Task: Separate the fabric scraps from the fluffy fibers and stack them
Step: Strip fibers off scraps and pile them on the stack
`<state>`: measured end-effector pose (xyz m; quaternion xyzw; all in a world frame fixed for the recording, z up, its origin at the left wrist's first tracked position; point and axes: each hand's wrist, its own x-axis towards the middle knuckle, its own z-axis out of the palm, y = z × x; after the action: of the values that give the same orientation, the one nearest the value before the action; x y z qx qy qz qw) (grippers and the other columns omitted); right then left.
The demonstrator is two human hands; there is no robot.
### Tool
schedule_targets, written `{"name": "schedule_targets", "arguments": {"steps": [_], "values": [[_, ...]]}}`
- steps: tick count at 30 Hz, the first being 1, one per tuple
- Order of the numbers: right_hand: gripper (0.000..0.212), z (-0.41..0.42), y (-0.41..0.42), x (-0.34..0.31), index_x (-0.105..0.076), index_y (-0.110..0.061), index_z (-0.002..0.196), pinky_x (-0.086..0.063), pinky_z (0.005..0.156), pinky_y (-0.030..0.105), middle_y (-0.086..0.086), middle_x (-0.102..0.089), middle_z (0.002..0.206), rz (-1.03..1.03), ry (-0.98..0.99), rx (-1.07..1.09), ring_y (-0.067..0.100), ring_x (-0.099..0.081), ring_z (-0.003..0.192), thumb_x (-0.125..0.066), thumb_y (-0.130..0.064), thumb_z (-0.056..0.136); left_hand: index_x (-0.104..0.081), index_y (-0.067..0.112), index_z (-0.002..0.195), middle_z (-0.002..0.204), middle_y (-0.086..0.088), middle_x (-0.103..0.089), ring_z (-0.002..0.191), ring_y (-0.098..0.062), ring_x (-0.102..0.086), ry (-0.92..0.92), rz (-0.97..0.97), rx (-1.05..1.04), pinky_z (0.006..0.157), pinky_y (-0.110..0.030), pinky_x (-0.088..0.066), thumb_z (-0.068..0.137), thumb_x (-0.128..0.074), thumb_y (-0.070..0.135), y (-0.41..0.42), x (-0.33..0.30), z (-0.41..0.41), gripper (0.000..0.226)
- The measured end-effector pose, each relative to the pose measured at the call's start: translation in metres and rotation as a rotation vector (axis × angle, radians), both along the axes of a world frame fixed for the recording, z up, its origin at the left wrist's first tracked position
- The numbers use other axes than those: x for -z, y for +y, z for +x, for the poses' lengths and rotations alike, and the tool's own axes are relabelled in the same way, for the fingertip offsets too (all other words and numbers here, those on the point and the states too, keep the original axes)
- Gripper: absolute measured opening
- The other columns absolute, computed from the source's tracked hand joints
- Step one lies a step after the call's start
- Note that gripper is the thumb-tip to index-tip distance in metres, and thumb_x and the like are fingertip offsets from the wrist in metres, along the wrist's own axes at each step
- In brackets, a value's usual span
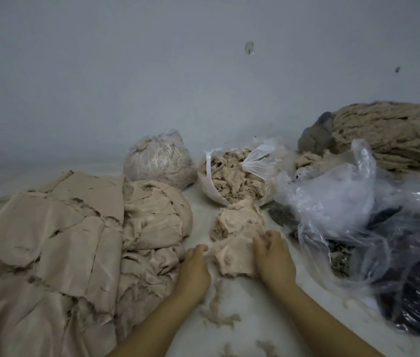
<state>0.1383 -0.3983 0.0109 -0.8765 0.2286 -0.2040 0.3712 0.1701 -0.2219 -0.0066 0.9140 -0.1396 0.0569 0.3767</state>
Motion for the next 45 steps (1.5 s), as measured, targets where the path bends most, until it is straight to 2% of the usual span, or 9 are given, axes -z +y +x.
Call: {"name": "schedule_targets", "arguments": {"steps": [4,10,15,19,22,34,37,42,45], "values": [[0.018,-0.034,0.030,0.014,-0.061,-0.009,0.107,-0.036,0.083,0.023,0.006,-0.056,0.108,-0.173,-0.279,-0.345,0.021,-0.052,0.101,-0.046,-0.016,0.099,-0.051,0.007,0.128,0.124,-0.011,-0.055,0.108,-0.017,-0.053,-0.079,0.055,0.086,0.090,-0.015,-0.036,0.090,-0.041,-0.008,0.033,-0.005,-0.011,0.042],[0.023,-0.061,0.048,0.013,-0.071,-0.009,0.102,-0.040,0.091,0.014,-0.002,-0.067,0.109,-0.122,-0.013,-1.003,0.006,-0.058,0.103,-0.052,-0.022,0.098,-0.058,0.008,0.124,0.125,-0.008,-0.058,0.112,-0.014,-0.052,-0.233,0.253,0.308,0.091,-0.004,-0.030,0.090,-0.045,-0.005,0.073,-0.043,-0.029,0.039],[0.041,-0.100,0.025,0.012,-0.071,-0.028,0.056,-0.042,0.057,0.017,-0.002,-0.066,0.057,0.233,0.059,-0.895,0.004,-0.057,0.051,-0.057,-0.053,0.087,-0.063,0.010,0.121,0.129,-0.006,-0.059,0.119,-0.021,-0.055,-0.366,0.489,0.362,0.101,-0.022,-0.038,0.085,-0.054,-0.005,0.122,-0.065,-0.048,0.040],[0.030,-0.082,0.046,0.001,-0.064,-0.032,0.061,-0.041,0.058,0.013,-0.012,-0.065,0.063,0.082,0.022,-0.756,-0.003,-0.056,0.056,-0.060,-0.040,0.090,-0.069,0.002,0.105,0.108,-0.021,-0.065,0.096,-0.039,-0.062,-0.680,0.633,0.000,0.085,-0.050,-0.048,0.063,-0.081,0.004,0.139,-0.070,-0.052,0.043],[0.010,-0.064,0.074,0.004,-0.070,-0.026,0.087,-0.044,0.067,0.010,-0.013,-0.068,0.082,0.063,0.046,-0.774,-0.002,-0.059,0.071,-0.061,-0.024,0.092,-0.060,0.005,0.118,0.112,-0.019,-0.059,0.101,-0.038,-0.055,-0.473,0.651,-0.295,0.084,-0.046,-0.042,0.078,-0.072,0.023,0.146,-0.069,-0.048,0.046],[0.039,-0.038,0.151,-0.028,-0.066,-0.007,0.088,-0.048,0.050,0.021,0.006,-0.065,0.069,1.050,0.023,-0.656,0.011,-0.060,0.055,-0.048,-0.040,0.097,-0.067,0.020,0.073,0.072,0.008,-0.065,0.067,0.001,-0.061,-0.164,-0.580,0.009,0.065,-0.011,-0.048,0.083,-0.065,-0.004,0.118,-0.104,-0.058,0.026],[0.049,-0.029,0.160,-0.054,-0.068,-0.011,0.092,-0.052,0.054,0.024,0.007,-0.068,0.077,1.276,0.082,-0.794,0.013,-0.067,0.066,-0.044,-0.054,0.093,-0.066,0.015,0.073,0.062,0.011,-0.066,0.059,0.006,-0.058,-0.037,-0.649,0.154,0.061,-0.010,-0.046,0.083,-0.062,-0.010,0.090,-0.109,-0.079,0.027],[0.012,-0.025,0.152,-0.067,-0.055,-0.002,0.084,-0.053,0.049,0.025,0.009,-0.061,0.062,1.274,-0.043,-0.743,0.018,-0.062,0.055,-0.059,-0.011,0.090,-0.067,0.010,0.073,0.056,0.003,-0.061,0.053,-0.006,-0.055,0.114,-0.720,0.265,0.056,-0.016,-0.047,0.085,-0.061,-0.005,0.092,-0.090,-0.096,0.020],[0.023,-0.025,0.131,-0.067,-0.059,0.002,0.109,-0.059,0.072,0.036,0.017,-0.069,0.092,1.297,-0.166,-0.724,0.026,-0.068,0.080,-0.056,-0.015,0.094,-0.067,0.012,0.069,0.054,-0.001,-0.057,0.047,-0.009,-0.050,0.142,-0.801,0.243,0.046,-0.018,-0.044,0.085,-0.061,0.003,0.108,-0.082,-0.094,0.019]]}}
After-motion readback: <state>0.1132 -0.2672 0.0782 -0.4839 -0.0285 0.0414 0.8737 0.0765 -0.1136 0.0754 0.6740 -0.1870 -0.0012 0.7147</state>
